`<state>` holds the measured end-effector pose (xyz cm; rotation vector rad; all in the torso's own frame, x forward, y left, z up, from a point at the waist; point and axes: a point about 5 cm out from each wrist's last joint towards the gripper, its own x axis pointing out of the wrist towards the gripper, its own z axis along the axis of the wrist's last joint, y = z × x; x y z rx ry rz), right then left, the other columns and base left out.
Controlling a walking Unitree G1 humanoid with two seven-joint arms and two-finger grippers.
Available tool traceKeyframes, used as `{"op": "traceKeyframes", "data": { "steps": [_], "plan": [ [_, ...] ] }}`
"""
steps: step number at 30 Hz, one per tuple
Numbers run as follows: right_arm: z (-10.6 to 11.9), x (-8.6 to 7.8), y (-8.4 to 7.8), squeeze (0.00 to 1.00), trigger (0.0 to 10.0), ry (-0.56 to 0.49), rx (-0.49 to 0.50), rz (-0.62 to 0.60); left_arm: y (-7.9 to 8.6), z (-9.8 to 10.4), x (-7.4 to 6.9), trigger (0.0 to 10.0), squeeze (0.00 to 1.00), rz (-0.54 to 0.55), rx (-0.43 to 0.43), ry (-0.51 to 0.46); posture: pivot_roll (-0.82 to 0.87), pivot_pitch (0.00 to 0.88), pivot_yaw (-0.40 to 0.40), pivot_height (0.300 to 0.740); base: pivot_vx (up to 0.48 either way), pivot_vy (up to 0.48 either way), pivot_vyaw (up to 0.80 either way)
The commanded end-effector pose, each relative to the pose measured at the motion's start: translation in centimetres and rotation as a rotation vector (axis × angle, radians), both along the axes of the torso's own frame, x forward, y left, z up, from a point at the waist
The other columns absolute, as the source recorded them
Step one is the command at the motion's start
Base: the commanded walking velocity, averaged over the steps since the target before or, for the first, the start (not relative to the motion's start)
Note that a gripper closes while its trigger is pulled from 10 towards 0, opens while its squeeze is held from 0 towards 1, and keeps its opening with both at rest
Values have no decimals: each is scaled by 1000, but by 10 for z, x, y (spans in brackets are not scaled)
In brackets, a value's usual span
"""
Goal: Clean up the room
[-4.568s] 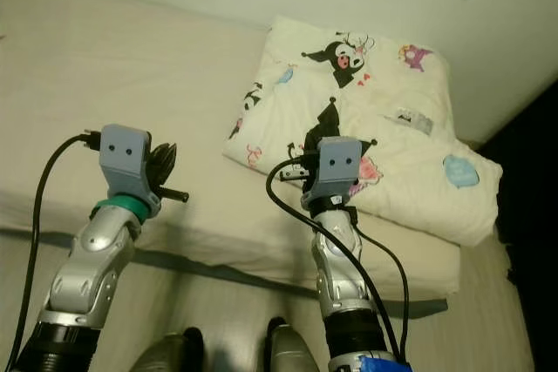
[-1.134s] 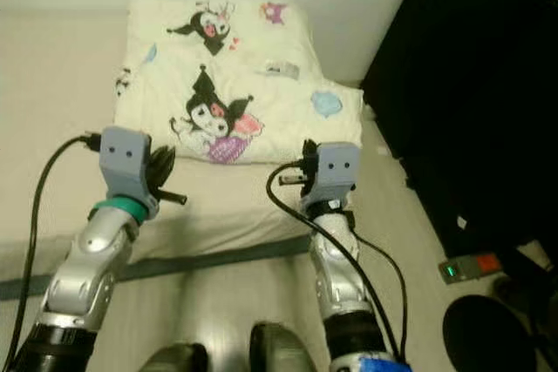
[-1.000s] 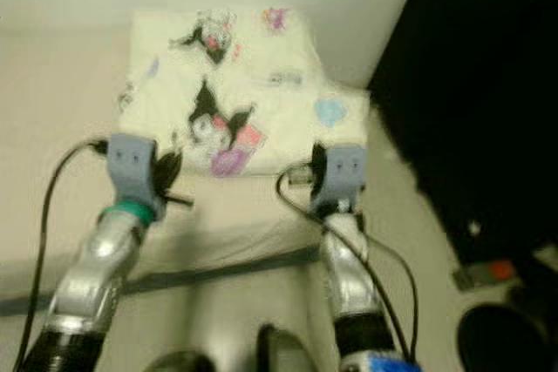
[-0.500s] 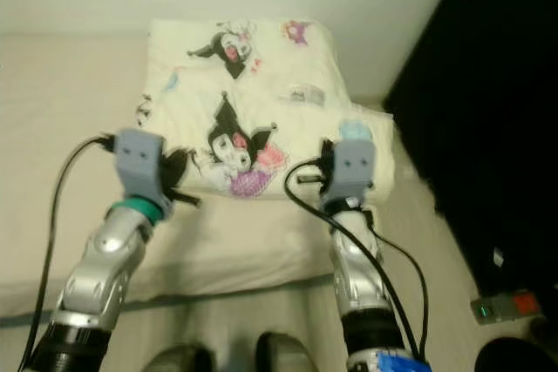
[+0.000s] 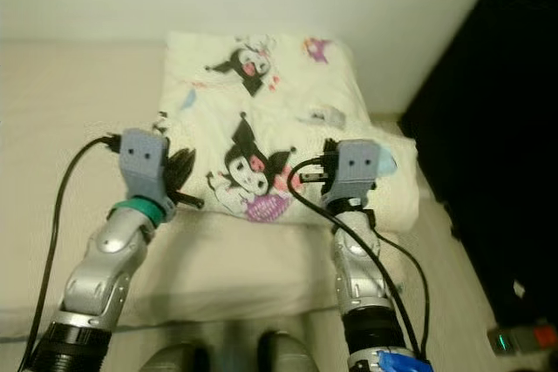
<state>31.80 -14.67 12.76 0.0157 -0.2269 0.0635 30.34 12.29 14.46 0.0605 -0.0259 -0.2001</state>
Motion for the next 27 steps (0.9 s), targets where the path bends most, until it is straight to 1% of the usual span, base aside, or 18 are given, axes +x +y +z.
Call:
{"op": "traceKeyframes", "data": {
  "steps": [1,8,14,16,18,19,20,22,25,26,27],
  "plan": [
    [-8,-2,-2,0,10000,32,-1,-2,1,-6,-2,10000,0,8,1,27,-24,88,-3,740,0,0,0],
    [-11,-3,-3,0,10000,40,-5,-1,1,-7,-2,10000,0,14,0,33,-26,84,-2,740,0,0,0],
    [-19,-4,-1,0,10000,82,-2,34,2,-8,-2,10000,0,18,5,39,-24,85,-1,740,0,0,0],
    [-22,-5,-2,0,10000,97,13,31,3,-9,-3,10000,0,18,8,42,-21,90,3,740,0,0,0],
    [-30,-5,-5,0,10000,148,79,5,5,-13,-5,10000,0,15,24,62,-17,101,7,740,0,0,0],
    [-30,-5,-5,0,10000,148,79,5,5,-13,-5,10000,0,15,24,62,-17,101,7,740,0,0,0],
    [-34,-3,-4,0,10000,177,91,11,9,-17,-8,10000,0,18,36,78,-17,126,20,740,0,0,0],
    [-38,1,-1,0,10000,217,78,25,16,-22,-11,10000,0,24,68,101,-10,150,26,740,0,0,0],
    [-39,5,0,0,10000,237,81,28,21,-24,-13,10000,0,28,89,113,-6,171,28,740,0,0,0],
    [-40,11,-1,0,10000,257,72,21,27,-26,-15,10000,0,33,120,126,2,200,33,740,0,0,0],
    [-40,11,-1,0,10000,257,72,21,27,-26,-15,10000,0,33,120,126,2,200,33,740,0,0,0]
  ]
}}
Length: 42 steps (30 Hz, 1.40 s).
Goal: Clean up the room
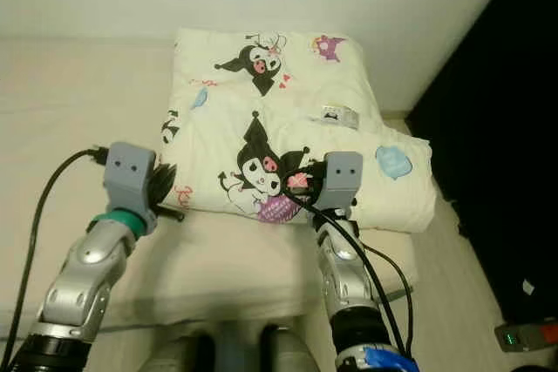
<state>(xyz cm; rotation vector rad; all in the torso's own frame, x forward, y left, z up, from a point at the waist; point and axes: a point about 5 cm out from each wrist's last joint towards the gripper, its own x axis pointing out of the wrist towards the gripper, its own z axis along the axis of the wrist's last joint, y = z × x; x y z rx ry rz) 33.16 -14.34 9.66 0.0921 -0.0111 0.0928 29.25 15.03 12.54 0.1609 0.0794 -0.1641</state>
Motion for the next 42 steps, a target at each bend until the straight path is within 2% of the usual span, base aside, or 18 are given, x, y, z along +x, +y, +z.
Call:
{"op": "traceKeyframes", "data": {
  "steps": [1,3,7,11,14,15,16,17,21,26,29,31,32,34,39,40,41,42],
  "plan": [
    [-9,1,-4,0,10000,51,-3,-20,4,-8,-5,10000,0,-3,30,42,5,210,35,740,0,0,0],
    [-11,5,-5,0,10000,79,-9,-26,9,-8,-8,10000,0,-2,60,50,19,251,40,740,0,0,0],
    [-14,18,-22,0,10000,167,-55,-133,31,0,-16,10000,0,-1,169,49,77,355,61,740,0,0,0],
    [-14,21,-28,0,10000,194,-50,-159,39,5,-19,10000,0,9,189,49,89,368,66,740,0,0,0],
    [-22,21,-33,0,10000,258,-46,-200,55,20,-27,10000,0,26,217,38,160,435,99,740,0,0,0],
    [-25,20,-35,776,10000,278,-41,-208,58,24,-29,10000,0,30,229,32,172,445,107,740,0,0,0],
    [-25,20,-35,776,10000,278,-41,-208,58,24,-29,10000,0,30,229,32,172,445,107,740,0,0,0],
    [-28,19,-37,1000,10000,287,-41,-215,63,31,-33,10000,0,31,243,29,204,468,127,740,0,0,0],
    [-31,16,-45,1000,10000,289,-84,-250,73,47,-44,10000,0,28,276,25,225,505,148,740,0,0,0],
    [-27,17,-50,1000,10000,261,-135,-282,75,53,-48,10000,0,25,288,30,247,541,162,740,0,0,0],
    [-16,22,-51,1000,10000,187,-173,-287,75,55,-50,10000,0,24,292,36,255,548,165,740,0,0,0],
    [5,31,-49,1000,10000,65,-192,-271,76,57,-53,10000,0,27,296,44,263,555,168,740,0,0,0],
    [5,31,-49,1000,10000,65,-192,-271,76,57,-53,10000,0,27,296,44,263,555,168,740,0,0,0],
    [22,37,-45,1000,10000,-18,-204,-272,77,59,-57,10000,0,29,299,54,270,558,171,740,0,0,0],
    [30,43,-45,1000,10000,-24,-199,-289,77,61,-58,10000,0,30,301,62,280,557,172,740,0,0,0],
    [29,44,-45,0,10000,-5,-163,-288,77,61,-58,10000,0,30,301,63,284,556,174,740,0,0,0],
    [23,44,-47,0,10000,75,-99,-295,77,62,-58,10000,0,29,302,64,288,557,178,740,0,0,0],
    [23,44,-47,0,10000,75,-99,-295,77,62,-58,10000,0,29,302,64,288,557,178,740,0,0,0]
  ]
}}
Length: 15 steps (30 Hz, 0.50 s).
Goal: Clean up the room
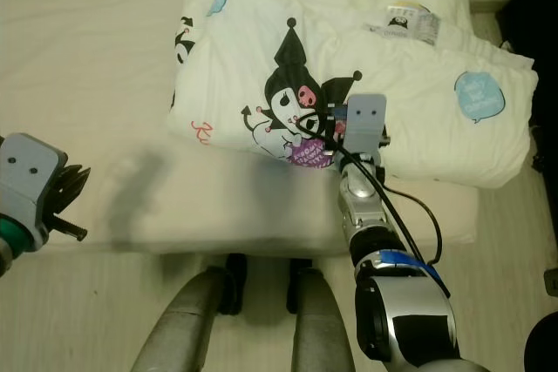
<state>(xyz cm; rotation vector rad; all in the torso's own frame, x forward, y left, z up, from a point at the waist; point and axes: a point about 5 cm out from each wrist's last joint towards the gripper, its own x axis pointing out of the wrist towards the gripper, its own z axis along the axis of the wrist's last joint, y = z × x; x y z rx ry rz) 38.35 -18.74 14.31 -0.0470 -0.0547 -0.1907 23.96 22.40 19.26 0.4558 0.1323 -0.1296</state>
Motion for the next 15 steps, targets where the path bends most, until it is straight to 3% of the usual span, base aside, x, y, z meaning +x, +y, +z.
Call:
{"op": "traceKeyframes", "data": {
  "steps": [1,2,3,4,5,6,7,9,15],
  "plan": [
    [-29,-7,-3,0,10000,152,106,-22,3,-5,-6,10000,0,10,3,39,288,557,178,740,0,0,0],
    [-29,-7,-3,0,10000,152,106,-22,3,-5,-6,10000,0,10,3,39,288,557,178,740,0,0,0],
    [-39,-9,-4,0,10000,228,201,-45,3,-4,-7,10000,0,10,3,42,298,556,184,740,0,0,0],
    [-39,-9,-4,0,10000,228,201,-45,3,-4,-7,10000,0,10,3,42,298,556,184,740,0,0,0],
    [-53,-14,-2,0,10000,330,279,-50,4,-4,-8,10000,0,10,4,45,302,555,186,740,0,0,0],
    [-53,-14,-2,0,10000,330,279,-50,4,-4,-8,10000,0,10,4,45,302,555,186,740,0,0,0],
    [-68,-20,1,0,10000,440,342,-61,4,-3,-9,10000,0,10,6,49,310,555,190,740,0,0,0],
    [-83,-29,0,0,10000,540,388,-95,5,-2,-11,10000,0,13,9,54,319,552,193,740,0,0,0],
    [-86,-32,-8,0,10000,550,370,-139,7,0,-14,10000,0,21,13,60,329,552,198,740,0,0,0]
  ]
}}
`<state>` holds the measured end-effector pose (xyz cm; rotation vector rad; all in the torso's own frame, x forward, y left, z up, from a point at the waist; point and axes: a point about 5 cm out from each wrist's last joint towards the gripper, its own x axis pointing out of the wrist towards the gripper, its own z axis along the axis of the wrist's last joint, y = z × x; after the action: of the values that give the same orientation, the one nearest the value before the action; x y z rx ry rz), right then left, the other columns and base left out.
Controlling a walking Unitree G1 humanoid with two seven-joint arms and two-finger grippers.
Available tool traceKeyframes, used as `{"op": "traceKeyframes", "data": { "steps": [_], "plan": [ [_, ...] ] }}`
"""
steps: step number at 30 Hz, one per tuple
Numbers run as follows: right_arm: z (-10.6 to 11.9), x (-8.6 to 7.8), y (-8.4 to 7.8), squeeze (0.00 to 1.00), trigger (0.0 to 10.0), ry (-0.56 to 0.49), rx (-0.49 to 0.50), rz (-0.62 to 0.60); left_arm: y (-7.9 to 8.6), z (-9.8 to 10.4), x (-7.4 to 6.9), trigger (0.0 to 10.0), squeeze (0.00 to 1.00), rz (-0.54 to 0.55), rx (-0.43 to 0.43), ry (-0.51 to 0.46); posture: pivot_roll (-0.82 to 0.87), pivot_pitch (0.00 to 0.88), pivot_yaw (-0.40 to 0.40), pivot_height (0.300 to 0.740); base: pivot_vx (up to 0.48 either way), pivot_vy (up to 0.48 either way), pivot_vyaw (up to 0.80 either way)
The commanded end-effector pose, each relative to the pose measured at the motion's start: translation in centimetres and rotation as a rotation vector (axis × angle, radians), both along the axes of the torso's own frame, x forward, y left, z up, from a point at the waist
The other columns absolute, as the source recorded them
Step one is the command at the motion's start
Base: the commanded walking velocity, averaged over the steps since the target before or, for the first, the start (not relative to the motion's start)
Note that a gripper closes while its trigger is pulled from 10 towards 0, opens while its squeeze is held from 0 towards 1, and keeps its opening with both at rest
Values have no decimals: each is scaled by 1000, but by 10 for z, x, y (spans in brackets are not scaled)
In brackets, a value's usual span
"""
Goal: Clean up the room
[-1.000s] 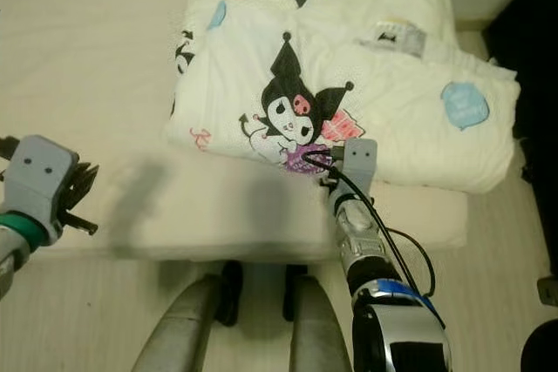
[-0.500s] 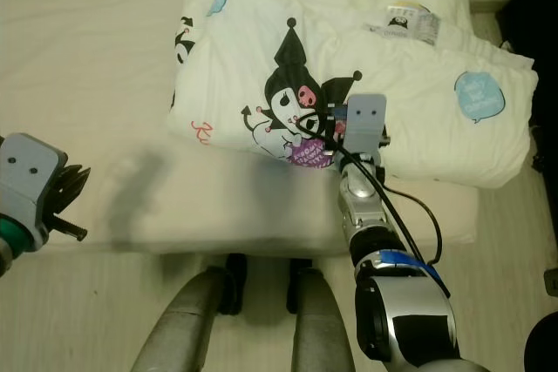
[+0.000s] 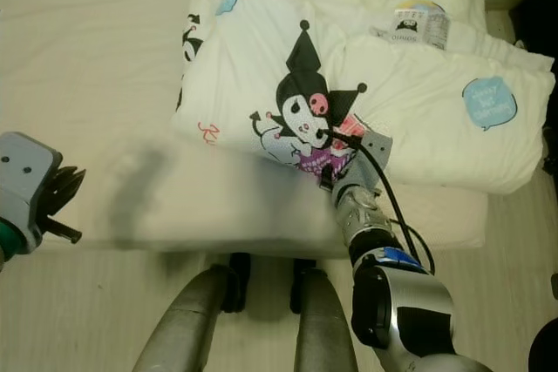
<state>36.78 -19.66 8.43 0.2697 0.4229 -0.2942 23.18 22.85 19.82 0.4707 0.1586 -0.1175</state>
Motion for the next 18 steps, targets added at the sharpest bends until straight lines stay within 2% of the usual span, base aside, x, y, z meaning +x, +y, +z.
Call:
{"op": "traceKeyframes", "data": {
  "steps": [1,2,3,4,5,11,13,18],
  "plan": [
    [-27,-17,1,0,10000,111,11,-10,2,-5,-6,10000,0,5,-4,38,329,552,198,740,0,0,0],
    [-26,-16,-1,0,8039,108,4,-23,2,-5,-7,10000,0,7,-3,39,333,554,199,740,0,0,0],
    [-25,-16,-3,0,8039,106,0,-32,3,-4,-7,10000,0,8,-2,40,333,554,199,740,0,0,0],
    [-21,-14,-6,0,1765,88,-14,-43,3,-4,-8,10000,0,10,-1,41,336,552,199,740,0,0,0],
    [-14,-10,-9,0,0,45,-38,-50,3,-4,-8,10000,0,12,0,42,338,552,199,740,0,0,0],
    [2,-2,-13,0,0,-37,-96,-47,3,-4,-9,10000,0,16,0,45,334,550,200,740,0,0,0],
    [13,3,-13,0,0,-94,-124,-31,2,-5,-8,10000,0,16,-1,47,331,548,200,740,0,0,0],
    [18,6,-10,0,0,-124,-130,-12,1,-5,-6,10000,0,14,-4,46,331,547,199,740,0,0,0]
  ]
}}
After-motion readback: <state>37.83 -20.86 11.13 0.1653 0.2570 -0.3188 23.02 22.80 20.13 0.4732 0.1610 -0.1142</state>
